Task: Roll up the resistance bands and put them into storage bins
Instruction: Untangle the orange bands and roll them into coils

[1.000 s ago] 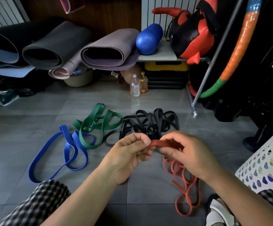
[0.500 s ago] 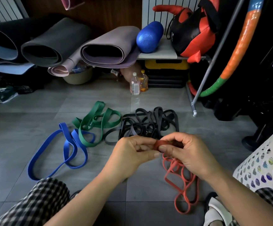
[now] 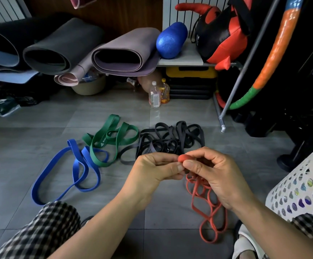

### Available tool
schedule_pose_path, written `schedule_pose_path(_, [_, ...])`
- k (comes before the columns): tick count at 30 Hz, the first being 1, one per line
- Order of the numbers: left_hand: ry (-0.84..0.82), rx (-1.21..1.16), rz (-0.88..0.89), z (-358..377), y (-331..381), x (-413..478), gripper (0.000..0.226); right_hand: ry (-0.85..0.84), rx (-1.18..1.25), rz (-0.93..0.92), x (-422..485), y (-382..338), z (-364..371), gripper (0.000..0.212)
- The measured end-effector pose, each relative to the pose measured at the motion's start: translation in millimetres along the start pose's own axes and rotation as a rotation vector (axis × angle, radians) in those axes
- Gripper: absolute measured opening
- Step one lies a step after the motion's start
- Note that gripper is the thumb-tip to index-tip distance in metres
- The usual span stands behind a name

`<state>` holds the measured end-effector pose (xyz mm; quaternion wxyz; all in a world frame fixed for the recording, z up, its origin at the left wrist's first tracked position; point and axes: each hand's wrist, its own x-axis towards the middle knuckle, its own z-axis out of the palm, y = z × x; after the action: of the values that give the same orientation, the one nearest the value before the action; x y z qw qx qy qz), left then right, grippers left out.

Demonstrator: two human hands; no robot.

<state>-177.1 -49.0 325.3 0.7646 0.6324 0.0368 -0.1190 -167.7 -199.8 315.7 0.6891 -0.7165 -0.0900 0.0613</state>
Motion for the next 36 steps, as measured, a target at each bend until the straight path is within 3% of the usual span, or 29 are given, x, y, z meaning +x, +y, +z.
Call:
schedule_pose_path(6, [0.043,-0.186,-0.018,-0.3,-4.8,4.4,0.008,0.005,0.013,0.061,0.6,-3.8,-3.6,0.028])
schedule_pose_path(11, [0.022,-0.321,0.003,1.3,-5.1,4.4,0.011,0.021,0.081,0.062,-1.2,-3.3,-2.7,0.017])
schedule_pose_path(16, [0.004,-0.368,0.006,3.4,-6.1,4.2,0.011,0.063,0.136,0.068,-2.9,1.1,5.4,0.023])
schedule_pose_path(20, [-0.040,-0.355,0.045,0.2,-13.5,8.0,0.014,0.044,-0.030,0.008,-2.8,0.1,2.9,0.022])
schedule_pose_path(22, [-0.060,-0.258,0.051,-3.7,-12.8,8.7,0.015,0.001,-0.164,-0.035,-1.3,-1.3,-3.0,0.018])
schedule_pose_path(27, [-0.096,0.301,0.143,-8.6,-5.0,10.8,0.031,-0.048,-0.652,-0.158,3.7,3.5,-11.0,0.009])
schedule_pose_path(29, [-0.056,0.214,0.155,-6.2,-3.4,9.8,0.027,-0.039,-0.521,-0.139,2.2,0.7,-10.0,0.010])
schedule_pose_path(32, [0.034,-0.056,0.165,2.3,-5.5,9.1,0.018,0.049,-0.122,-0.058,-0.3,-2.7,-2.3,0.012])
schedule_pose_path(36, [0.081,-0.310,0.155,15.2,-9.9,8.4,0.015,0.225,0.079,-0.047,-1.2,1.2,10.7,0.021])
